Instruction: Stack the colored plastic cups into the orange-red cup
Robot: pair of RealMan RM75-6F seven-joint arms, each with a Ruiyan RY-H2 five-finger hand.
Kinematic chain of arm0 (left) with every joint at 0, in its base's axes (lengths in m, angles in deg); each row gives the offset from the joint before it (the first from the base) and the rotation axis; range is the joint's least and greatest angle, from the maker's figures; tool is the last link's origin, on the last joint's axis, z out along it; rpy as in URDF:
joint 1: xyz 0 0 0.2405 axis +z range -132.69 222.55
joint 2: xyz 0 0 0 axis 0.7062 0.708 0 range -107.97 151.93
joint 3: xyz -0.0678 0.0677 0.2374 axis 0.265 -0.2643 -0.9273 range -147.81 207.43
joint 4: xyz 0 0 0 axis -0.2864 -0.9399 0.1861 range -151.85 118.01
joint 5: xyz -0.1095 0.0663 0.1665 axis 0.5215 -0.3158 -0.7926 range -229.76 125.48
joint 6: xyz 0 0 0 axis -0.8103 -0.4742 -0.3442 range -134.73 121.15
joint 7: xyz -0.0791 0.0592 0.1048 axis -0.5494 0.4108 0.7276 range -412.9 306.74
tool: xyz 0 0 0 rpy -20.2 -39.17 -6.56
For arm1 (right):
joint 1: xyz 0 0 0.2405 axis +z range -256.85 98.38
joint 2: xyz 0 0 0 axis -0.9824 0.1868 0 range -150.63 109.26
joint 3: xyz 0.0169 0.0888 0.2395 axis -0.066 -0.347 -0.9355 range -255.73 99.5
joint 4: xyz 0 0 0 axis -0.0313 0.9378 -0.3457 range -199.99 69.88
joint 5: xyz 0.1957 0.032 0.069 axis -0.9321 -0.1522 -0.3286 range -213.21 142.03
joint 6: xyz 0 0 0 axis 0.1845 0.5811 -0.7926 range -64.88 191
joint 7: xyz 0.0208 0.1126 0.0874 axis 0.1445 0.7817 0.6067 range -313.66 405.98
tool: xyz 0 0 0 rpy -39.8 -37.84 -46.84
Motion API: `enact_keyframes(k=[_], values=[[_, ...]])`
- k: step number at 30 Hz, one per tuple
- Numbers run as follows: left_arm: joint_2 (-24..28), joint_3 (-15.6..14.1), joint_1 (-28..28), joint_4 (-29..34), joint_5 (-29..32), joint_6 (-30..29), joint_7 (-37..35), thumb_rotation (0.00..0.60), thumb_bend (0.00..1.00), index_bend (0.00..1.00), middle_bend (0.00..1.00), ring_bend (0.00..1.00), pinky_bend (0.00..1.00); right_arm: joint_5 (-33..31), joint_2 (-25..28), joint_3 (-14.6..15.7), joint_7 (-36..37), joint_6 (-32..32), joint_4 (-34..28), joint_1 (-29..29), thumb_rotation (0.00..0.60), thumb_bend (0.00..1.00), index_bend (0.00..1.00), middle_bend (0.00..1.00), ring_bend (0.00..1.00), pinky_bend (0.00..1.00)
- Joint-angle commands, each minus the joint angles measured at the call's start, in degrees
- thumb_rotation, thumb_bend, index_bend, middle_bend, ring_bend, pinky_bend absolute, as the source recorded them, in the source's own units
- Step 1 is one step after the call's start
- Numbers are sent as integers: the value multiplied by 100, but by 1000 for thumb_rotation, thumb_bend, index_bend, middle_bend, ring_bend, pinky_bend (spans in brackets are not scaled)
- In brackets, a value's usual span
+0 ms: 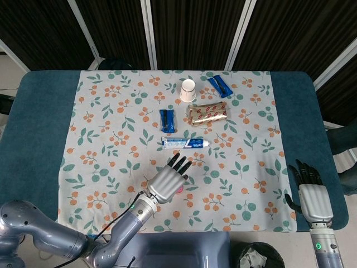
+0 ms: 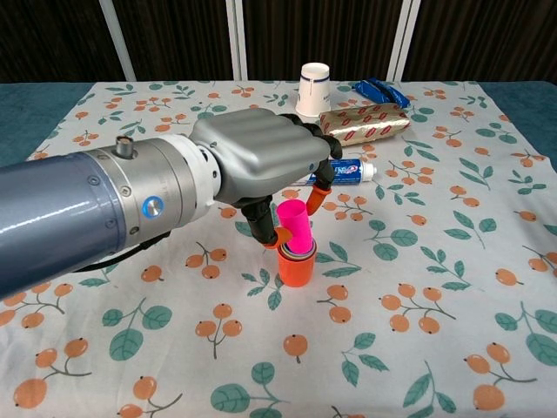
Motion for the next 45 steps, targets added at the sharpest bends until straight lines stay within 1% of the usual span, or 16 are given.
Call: enact_keyframes(k=[1, 4, 6, 10, 14, 18, 21, 24, 28, 31, 33, 36, 38, 40, 43, 45], values=[[-35, -26, -20, -36, 38, -49, 71, 600, 339, 516, 69, 0, 19, -3, -1, -5, 2, 5, -5, -5, 600, 400, 116, 0, 17, 112], [-51, -25, -26, -47, 66, -67, 81, 600, 335, 502, 66, 0, 19, -11, -6, -7, 0, -6, -7, -5, 600, 400, 116, 0, 17, 112], [-49, -37, -38, -55, 100, -78, 123, 600, 309, 430, 44, 0, 19, -19, -10, -10, -6, -14, -8, -5, 600, 400, 116, 0, 16, 112], [-19, -72, -84, -20, 291, -140, 343, 600, 218, 186, 2, 0, 18, -30, -3, -16, -16, -14, -15, -10, 600, 401, 116, 0, 16, 112], [31, -45, -87, 54, 343, -165, 326, 600, 191, 43, 0, 0, 18, -48, 0, -34, -21, -4, -19, -17, 600, 401, 116, 0, 17, 112], [126, -2, -52, 117, 167, -238, 198, 600, 179, 9, 0, 0, 18, -54, -5, -30, -38, -20, -10, -16, 600, 400, 116, 0, 16, 111], [278, -32, 53, 164, -285, -479, 57, 600, 161, 8, 0, 0, 18, -61, -20, -29, -57, -34, -1, -12, 600, 400, 115, 0, 16, 112], [487, -203, 296, 133, -953, -826, -230, 600, 161, 18, 0, 0, 19, -47, -25, -23, -73, -43, 10, -7, 600, 400, 116, 0, 16, 112], [922, -463, 731, 66, -1379, -1260, -576, 600, 158, 25, 0, 0, 19, -25, 4, 3, -52, -123, 38, 23, 600, 400, 115, 0, 10, 112], [1346, -687, 1133, 17, -1670, -1478, -1131, 600, 157, 25, 0, 0, 18, 7, 29, 11, -8, -165, 64, 48, 600, 401, 116, 0, 6, 112], [1610, -856, 1484, -43, -1881, -1672, -1709, 600, 157, 24, 0, 0, 18, 64, 37, 20, 18, -152, 74, 59, 600, 402, 116, 0, 3, 112], [2008, -1210, 2127, -296, -2281, -2001, -2828, 600, 157, 23, 0, 0, 19, 174, 51, 35, 27, -112, 99, 75, 600, 401, 115, 0, 0, 112], [2169, -1424, 2508, -596, -2479, -2162, -3483, 600, 155, 22, 0, 0, 19, 274, 69, 55, 59, -90, 121, 92, 600, 401, 116, 0, 0, 112], [2282, -1640, 2955, -1033, -2501, -2244, -4159, 600, 155, 22, 0, 0, 19, 425, 92, 103, 172, -82, 156, 118, 600, 401, 116, 0, 0, 112], [2328, -1799, 3371, -1640, -2466, -2118, -4862, 600, 155, 22, 0, 0, 18, 609, 87, 170, 370, -88, 222, 157, 600, 401, 116, 0, 0, 112], [2339, -1797, 3568, -1944, -2468, -2049, -5309, 600, 154, 22, 0, 0, 17, 700, 60, 208, 453, -85, 273, 172, 600, 401, 116, 0, 0, 112]])
